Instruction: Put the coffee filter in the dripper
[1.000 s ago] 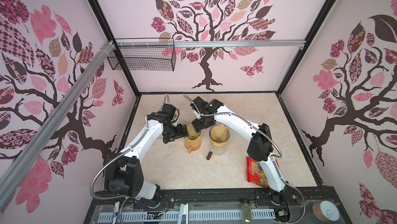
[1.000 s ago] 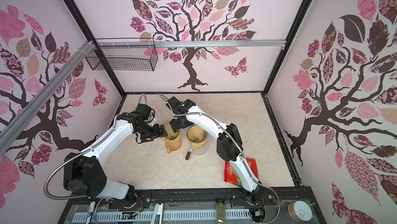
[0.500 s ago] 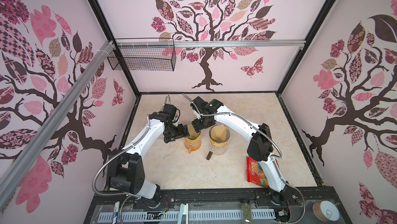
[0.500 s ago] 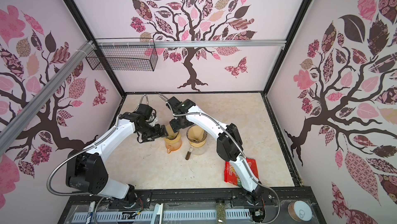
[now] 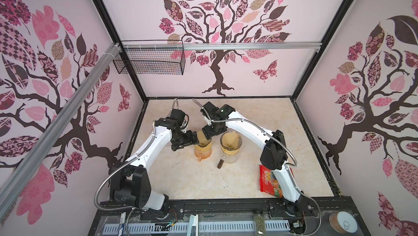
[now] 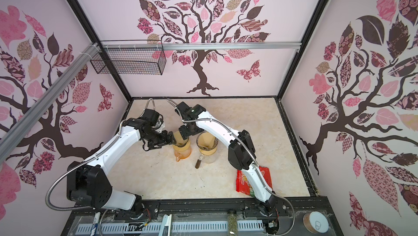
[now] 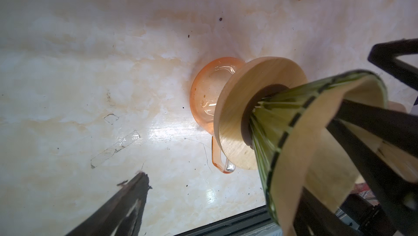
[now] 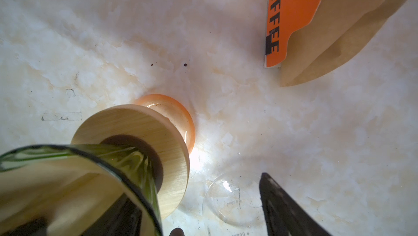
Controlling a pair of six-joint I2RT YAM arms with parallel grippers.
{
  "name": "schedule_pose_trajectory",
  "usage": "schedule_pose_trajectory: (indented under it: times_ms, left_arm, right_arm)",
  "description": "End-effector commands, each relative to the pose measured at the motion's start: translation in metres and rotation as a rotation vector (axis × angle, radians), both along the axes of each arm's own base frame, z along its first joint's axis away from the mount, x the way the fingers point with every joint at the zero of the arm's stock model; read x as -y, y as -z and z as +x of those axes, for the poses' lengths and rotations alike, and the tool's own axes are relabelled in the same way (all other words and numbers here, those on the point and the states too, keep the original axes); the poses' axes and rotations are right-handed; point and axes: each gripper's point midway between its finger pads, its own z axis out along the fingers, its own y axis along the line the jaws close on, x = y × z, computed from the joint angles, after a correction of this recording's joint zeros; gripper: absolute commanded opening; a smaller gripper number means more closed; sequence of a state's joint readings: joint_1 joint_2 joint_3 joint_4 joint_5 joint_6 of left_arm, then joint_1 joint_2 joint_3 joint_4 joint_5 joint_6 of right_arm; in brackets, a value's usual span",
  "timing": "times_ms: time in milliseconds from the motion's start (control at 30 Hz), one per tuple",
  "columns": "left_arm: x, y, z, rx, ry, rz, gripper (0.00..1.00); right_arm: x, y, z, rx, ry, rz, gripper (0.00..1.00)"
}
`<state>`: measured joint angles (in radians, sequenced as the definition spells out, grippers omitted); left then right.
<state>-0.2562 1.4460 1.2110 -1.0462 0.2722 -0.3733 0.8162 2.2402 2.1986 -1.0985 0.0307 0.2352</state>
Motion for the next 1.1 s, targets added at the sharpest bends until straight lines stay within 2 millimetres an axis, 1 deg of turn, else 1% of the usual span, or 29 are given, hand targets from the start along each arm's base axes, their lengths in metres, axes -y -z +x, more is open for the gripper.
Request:
schedule_pose_trajectory:
  times_ms: [0,167,433,667,867,967,1067]
  left_arm:
    - [-0.002,-0.032,0.002,0.073,-0.009,0.001,0.92]
    - [-0.01,-0.029,0.002,0.067,-0.007,0.051,0.91]
    - [-0.019,-0.01,0.004,0.022,-0.002,0.121,0.91]
    - [-0.016,-0.001,0.005,0.005,0.007,0.112,0.91]
    - [-0.016,0.001,0.006,0.001,0.014,0.115,0.91]
    - [-0.015,0.004,0.005,-0.006,0.017,0.115,0.91]
    - [-0.015,0.006,0.004,-0.013,0.025,0.116,0.91]
  right_arm:
    - [0.011,-0.009,0.002,0.02,0.008,-0.028,0.79]
    - [0.011,-0.009,0.001,0.015,0.007,-0.026,0.78]
    - [0.012,-0.015,0.0,0.02,0.014,-0.02,0.78]
    - [0.013,-0.023,0.0,0.031,0.018,-0.008,0.78]
    - [0.012,-0.038,0.002,0.052,0.027,0.032,0.78]
    - [0.015,-0.044,0.005,0.067,0.036,0.038,0.79]
    - [0.019,-0.045,0.009,0.077,0.044,0.024,0.78]
